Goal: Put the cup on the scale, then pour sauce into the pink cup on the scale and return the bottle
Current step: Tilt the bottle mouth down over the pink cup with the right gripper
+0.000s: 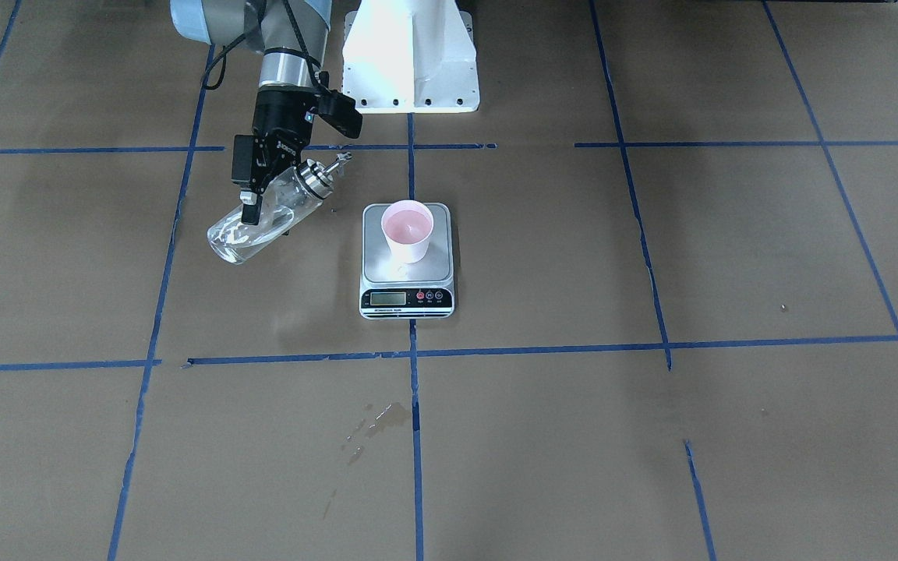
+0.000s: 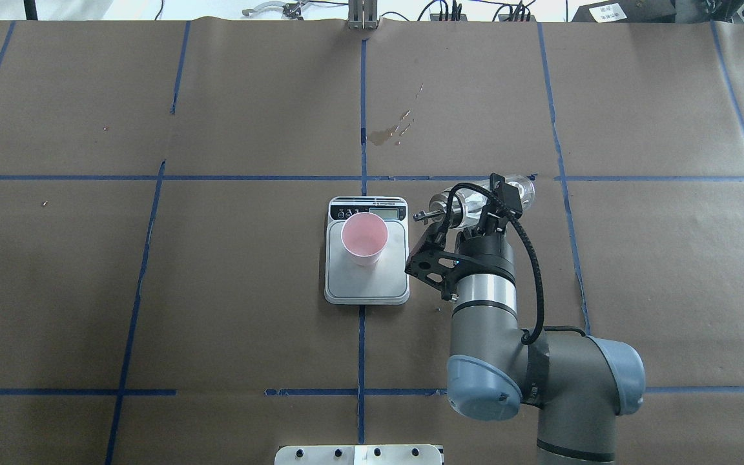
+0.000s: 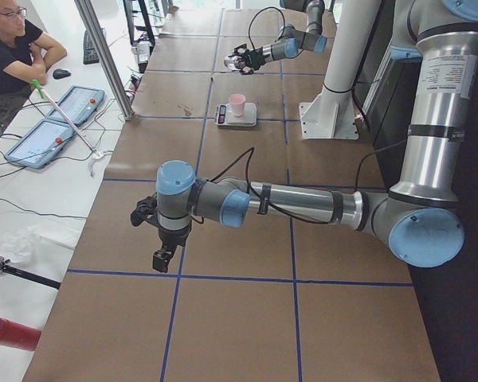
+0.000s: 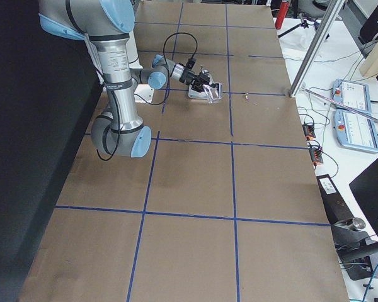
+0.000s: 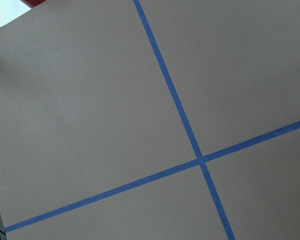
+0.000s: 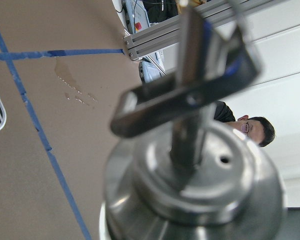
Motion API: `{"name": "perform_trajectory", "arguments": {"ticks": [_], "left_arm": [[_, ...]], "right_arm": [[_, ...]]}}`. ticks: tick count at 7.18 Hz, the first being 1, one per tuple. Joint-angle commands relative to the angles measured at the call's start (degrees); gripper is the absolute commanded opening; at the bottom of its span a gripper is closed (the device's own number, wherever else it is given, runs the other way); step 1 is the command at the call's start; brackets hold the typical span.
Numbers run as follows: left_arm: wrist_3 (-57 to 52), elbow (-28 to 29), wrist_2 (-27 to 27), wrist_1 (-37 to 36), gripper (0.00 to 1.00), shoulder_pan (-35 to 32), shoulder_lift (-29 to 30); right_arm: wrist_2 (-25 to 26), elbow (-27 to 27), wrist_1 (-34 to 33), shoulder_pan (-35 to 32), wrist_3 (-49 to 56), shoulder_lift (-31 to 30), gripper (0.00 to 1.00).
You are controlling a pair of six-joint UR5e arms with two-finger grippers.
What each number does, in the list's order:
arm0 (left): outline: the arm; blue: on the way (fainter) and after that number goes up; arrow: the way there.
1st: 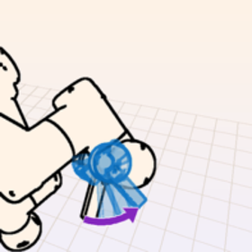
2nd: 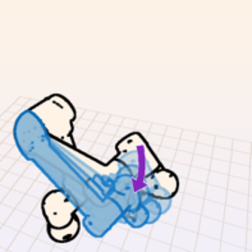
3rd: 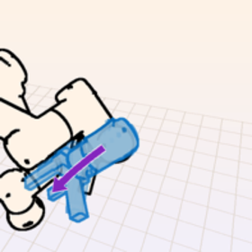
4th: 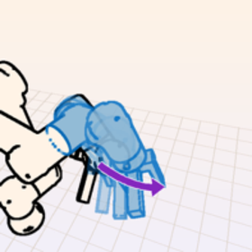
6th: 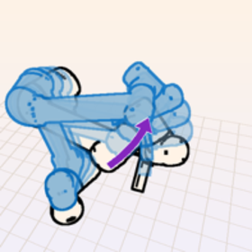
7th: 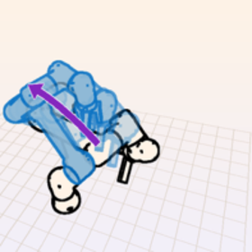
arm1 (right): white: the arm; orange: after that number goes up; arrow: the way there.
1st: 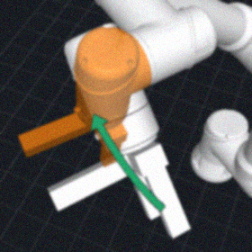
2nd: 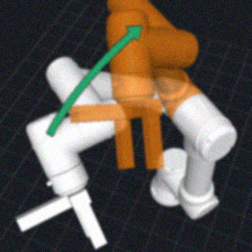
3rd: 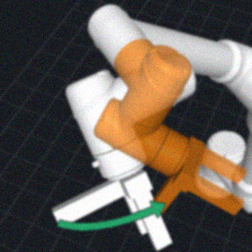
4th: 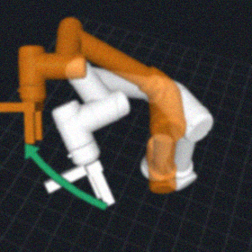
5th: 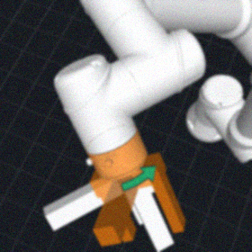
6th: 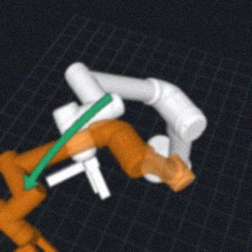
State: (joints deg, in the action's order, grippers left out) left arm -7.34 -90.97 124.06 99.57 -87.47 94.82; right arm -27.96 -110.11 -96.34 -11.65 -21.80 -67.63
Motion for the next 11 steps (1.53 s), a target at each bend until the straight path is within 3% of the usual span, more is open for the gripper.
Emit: {"name": "perform_trajectory", "arguments": {"ticks": [1, 4, 7, 11], "left_arm": [[0.4, -0.4, 0.0, 0.0, 1.00, 0.0, -0.1], [0.3, -0.3, 0.0, 0.0, 1.00, 0.0, -0.1], [0.0, -0.4, 0.0, 0.0, 1.00, 0.0, -0.1], [0.0, -0.4, 0.0, 0.0, 1.00, 0.0, -0.3]], "right_arm": [[3.7, 2.4, -9.7, 0.1, 0.0, 4.3, 0.00], [8.1, 2.4, -18.6, -0.1, 3.6, 5.4, 0.00], [13.4, 4.1, -18.7, -0.5, 13.1, 5.5, 0.00], [15.2, 4.1, -18.7, -0.6, 20.6, 5.4, 0.00]]}}
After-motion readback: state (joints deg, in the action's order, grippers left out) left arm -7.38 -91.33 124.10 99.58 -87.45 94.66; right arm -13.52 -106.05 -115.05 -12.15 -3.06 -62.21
